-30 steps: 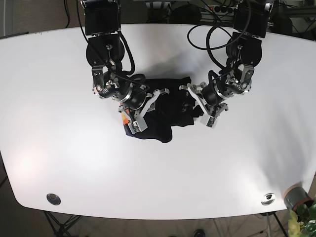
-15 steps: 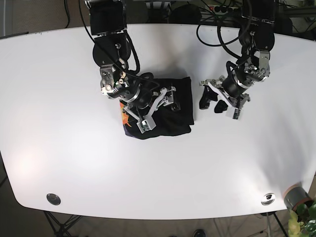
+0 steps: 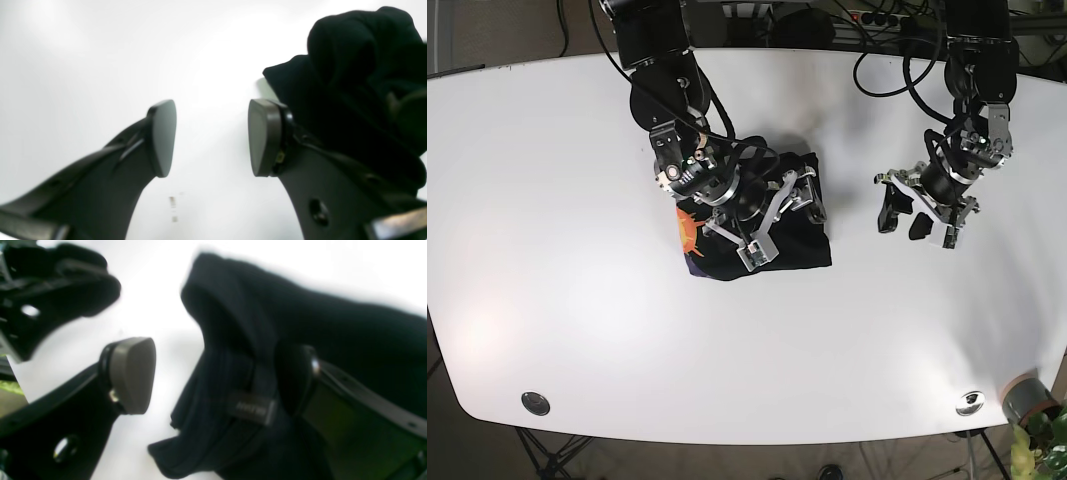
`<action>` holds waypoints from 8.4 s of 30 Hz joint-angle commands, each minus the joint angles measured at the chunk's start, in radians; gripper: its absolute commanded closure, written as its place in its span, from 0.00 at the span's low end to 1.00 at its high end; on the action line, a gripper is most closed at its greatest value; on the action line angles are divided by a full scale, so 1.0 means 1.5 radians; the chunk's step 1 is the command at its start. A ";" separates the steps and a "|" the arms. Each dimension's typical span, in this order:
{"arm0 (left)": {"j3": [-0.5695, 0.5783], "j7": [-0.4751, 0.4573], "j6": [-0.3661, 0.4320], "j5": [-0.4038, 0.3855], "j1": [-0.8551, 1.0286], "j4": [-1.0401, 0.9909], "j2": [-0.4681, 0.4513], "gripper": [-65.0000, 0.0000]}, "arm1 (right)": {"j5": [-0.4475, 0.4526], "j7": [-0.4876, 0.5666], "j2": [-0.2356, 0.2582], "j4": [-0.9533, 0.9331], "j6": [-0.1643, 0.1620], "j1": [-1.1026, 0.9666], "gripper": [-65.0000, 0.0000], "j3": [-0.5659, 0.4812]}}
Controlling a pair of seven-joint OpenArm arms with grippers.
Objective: Fold the T-shirt properly
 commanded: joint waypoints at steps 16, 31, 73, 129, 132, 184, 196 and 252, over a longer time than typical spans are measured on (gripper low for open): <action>0.139 -0.019 -0.003 -0.007 -0.054 0.075 -0.004 0.53 | 0.009 0.013 0.027 0.081 0.009 0.045 0.47 0.143; 0.320 -0.017 -0.003 0.035 -0.114 0.051 0.081 0.53 | 0.008 0.054 0.057 -0.128 0.010 0.134 0.81 0.194; 0.170 -0.061 -0.003 0.049 -0.088 0.037 0.049 0.53 | 0.009 -0.002 0.073 0.104 0.061 -0.015 0.81 0.193; 0.121 -0.041 -0.004 0.107 -0.093 0.043 0.073 0.53 | 0.003 0.037 0.097 0.058 0.079 0.010 0.81 0.173; 0.121 -0.033 -0.004 0.107 -0.049 0.084 0.073 0.53 | 0.003 0.037 0.108 -0.003 0.079 0.056 0.81 0.172; 0.173 -0.039 -0.004 0.107 -0.321 -0.325 0.076 0.53 | 0.005 0.175 0.125 -0.091 0.086 -0.084 0.81 0.151; 0.173 -0.053 -0.004 0.110 -0.365 -0.347 0.096 0.53 | 0.008 0.169 0.120 -0.047 0.079 -0.117 0.81 0.055; -0.022 -0.117 0.009 0.362 -0.077 -0.364 -0.029 0.25 | 0.009 0.097 0.120 0.093 0.085 -0.108 0.81 0.176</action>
